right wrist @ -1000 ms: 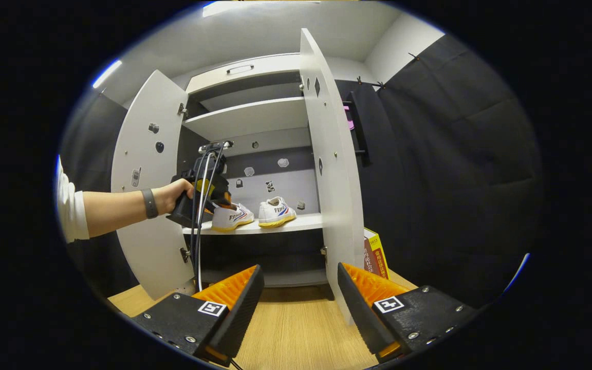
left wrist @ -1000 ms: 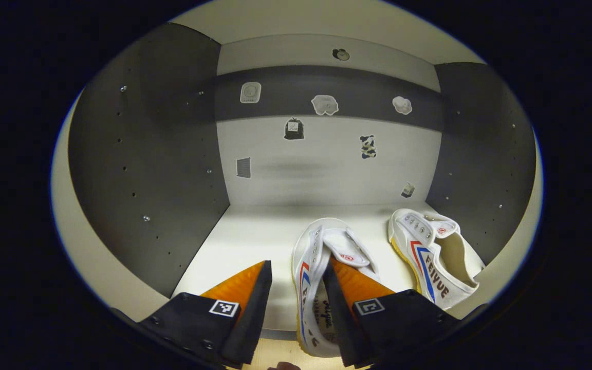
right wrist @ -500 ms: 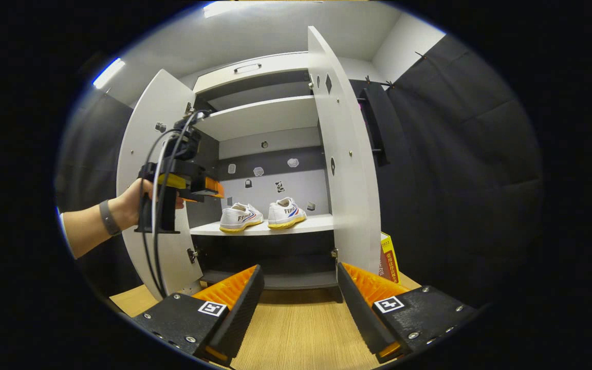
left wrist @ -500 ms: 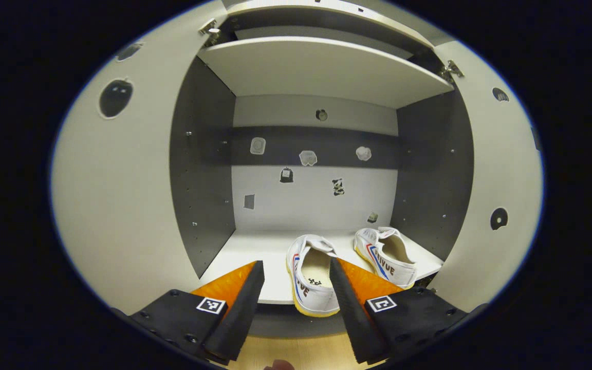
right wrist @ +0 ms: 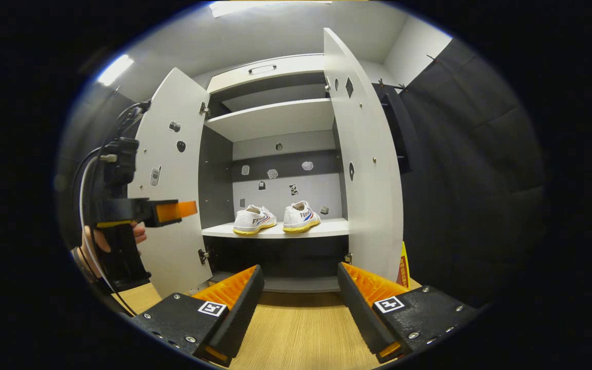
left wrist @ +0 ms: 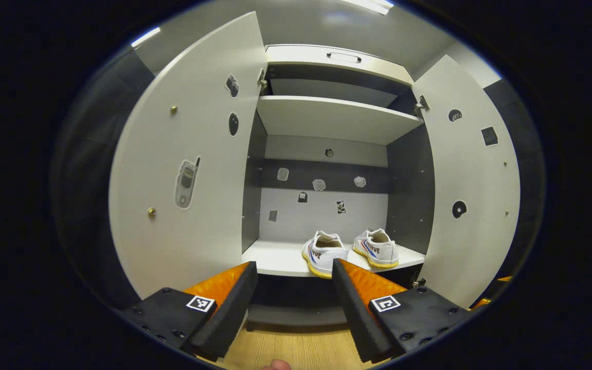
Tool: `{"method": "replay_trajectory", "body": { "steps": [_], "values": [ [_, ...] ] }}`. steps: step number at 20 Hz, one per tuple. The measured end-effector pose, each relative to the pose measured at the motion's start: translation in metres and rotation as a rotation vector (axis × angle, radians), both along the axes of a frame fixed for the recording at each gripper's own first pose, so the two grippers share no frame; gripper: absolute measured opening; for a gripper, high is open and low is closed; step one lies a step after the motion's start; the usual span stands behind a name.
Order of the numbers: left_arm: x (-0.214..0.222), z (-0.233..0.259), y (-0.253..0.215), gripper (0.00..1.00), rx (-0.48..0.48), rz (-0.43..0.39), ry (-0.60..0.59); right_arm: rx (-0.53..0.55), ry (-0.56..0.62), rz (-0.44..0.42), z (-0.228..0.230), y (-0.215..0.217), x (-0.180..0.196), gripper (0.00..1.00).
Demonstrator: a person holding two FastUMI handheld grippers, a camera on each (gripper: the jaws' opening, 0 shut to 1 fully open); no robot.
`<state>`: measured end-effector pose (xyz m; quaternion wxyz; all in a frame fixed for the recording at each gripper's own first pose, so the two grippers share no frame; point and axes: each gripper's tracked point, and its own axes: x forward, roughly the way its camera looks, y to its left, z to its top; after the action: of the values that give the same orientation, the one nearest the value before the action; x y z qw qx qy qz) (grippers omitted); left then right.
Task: Grab one shoe with the right hand and put it into the shoe cabinet, grab the other shoe with the left hand and put it into the shoe cabinet; then close the right door with the right hand and the left door with the left hand.
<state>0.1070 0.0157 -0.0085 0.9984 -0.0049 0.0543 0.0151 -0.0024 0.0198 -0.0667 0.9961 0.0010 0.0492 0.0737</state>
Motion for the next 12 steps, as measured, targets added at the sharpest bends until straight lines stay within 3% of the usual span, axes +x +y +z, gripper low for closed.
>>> {"method": "replay_trajectory", "body": {
  "steps": [4,5,6,12],
  "values": [
    [-0.042,-0.019,-0.008,0.94,-0.012,-0.015,-0.001,-0.005,0.013,0.008,-0.006,0.005,0.000,0.89],
    [-0.049,-0.022,-0.011,0.90,-0.012,-0.019,-0.001,-0.002,0.017,0.008,-0.006,0.005,0.000,0.89],
    [-0.056,-0.026,-0.012,0.95,-0.007,-0.018,0.003,0.003,0.020,0.011,-0.008,0.007,-0.001,0.89],
    [-0.090,-0.049,-0.028,0.95,-0.025,0.001,0.009,0.015,0.029,0.003,-0.010,0.008,-0.004,0.89]
  ]
}}
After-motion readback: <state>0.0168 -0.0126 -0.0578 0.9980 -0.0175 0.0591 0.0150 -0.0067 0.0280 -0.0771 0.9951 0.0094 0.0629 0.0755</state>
